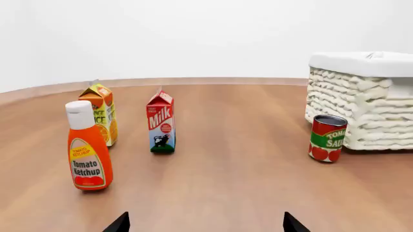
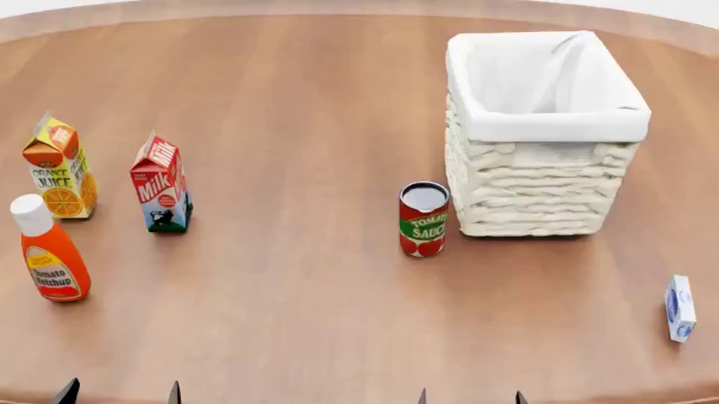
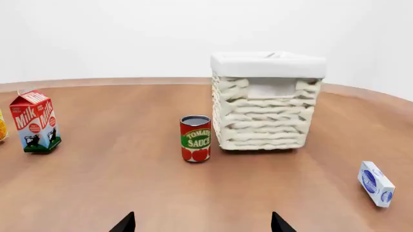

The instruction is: Pick the milk and place it in the basket.

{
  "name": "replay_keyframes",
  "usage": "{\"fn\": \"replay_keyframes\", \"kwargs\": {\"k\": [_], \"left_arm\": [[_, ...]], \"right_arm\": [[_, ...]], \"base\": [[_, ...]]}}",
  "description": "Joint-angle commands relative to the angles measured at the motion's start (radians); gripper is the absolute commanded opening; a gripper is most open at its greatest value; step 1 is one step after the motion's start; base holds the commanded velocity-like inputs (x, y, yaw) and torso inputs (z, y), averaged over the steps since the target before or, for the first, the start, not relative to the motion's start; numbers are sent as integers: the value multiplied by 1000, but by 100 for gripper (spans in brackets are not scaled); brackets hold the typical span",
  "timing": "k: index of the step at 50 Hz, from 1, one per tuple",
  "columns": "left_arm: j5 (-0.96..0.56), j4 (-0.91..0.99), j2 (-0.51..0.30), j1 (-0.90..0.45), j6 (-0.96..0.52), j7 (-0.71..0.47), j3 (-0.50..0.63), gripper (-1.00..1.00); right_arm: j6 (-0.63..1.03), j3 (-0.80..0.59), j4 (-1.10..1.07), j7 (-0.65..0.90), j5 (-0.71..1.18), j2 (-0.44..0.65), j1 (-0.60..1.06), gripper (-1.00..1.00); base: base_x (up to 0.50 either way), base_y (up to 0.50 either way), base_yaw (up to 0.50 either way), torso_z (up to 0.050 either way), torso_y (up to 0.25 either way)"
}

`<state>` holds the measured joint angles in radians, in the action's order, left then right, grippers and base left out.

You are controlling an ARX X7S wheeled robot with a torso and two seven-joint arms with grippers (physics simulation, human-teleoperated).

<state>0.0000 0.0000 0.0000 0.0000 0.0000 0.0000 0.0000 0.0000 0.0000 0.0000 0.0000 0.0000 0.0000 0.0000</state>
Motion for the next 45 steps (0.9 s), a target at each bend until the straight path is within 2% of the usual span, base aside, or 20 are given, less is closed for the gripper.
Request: {"fn": "replay_keyframes", "kwargs": {"k": [1,19,20,21,23,36,37,40,45], "left_arm": [[-18,1,-16,0,-1,-17,18,100],[-60,2,-60,-1,2,-64,72,100],[155,-47,-60,9,179,-84,85,100],[5,-6,-26,-1,29,-32,32,100],[-32,0,-33,-1,0,-40,38,100],[-68,27,-60,1,-18,-65,67,100],[-122,58,-55,-2,-49,-53,50,100],[-127,124,-70,-10,-80,-65,49,100],[-211,349,-109,-45,-207,-76,1,100]], "right_arm": [[-8,-17,11,21,19,15,1,100],[8,-67,2,68,68,62,7,100],[-134,-152,55,186,-363,79,-1,100],[-5,-35,5,36,-213,26,1,100],[-1,-42,1,39,31,34,1,100],[22,-69,-18,70,58,60,8,100],[75,-57,-47,72,83,60,23,100],[134,-40,-120,78,122,68,38,100],[274,13,-332,96,200,101,102,100]], "base": [[0,0,0,0,0],[0,0,0,0,0],[0,0,0,0,0],[0,0,0,0,0],[0,0,0,0,0],[0,0,0,0,0],[0,0,0,0,0],[0,0,0,0,0],[0,0,0,0,0]]}}
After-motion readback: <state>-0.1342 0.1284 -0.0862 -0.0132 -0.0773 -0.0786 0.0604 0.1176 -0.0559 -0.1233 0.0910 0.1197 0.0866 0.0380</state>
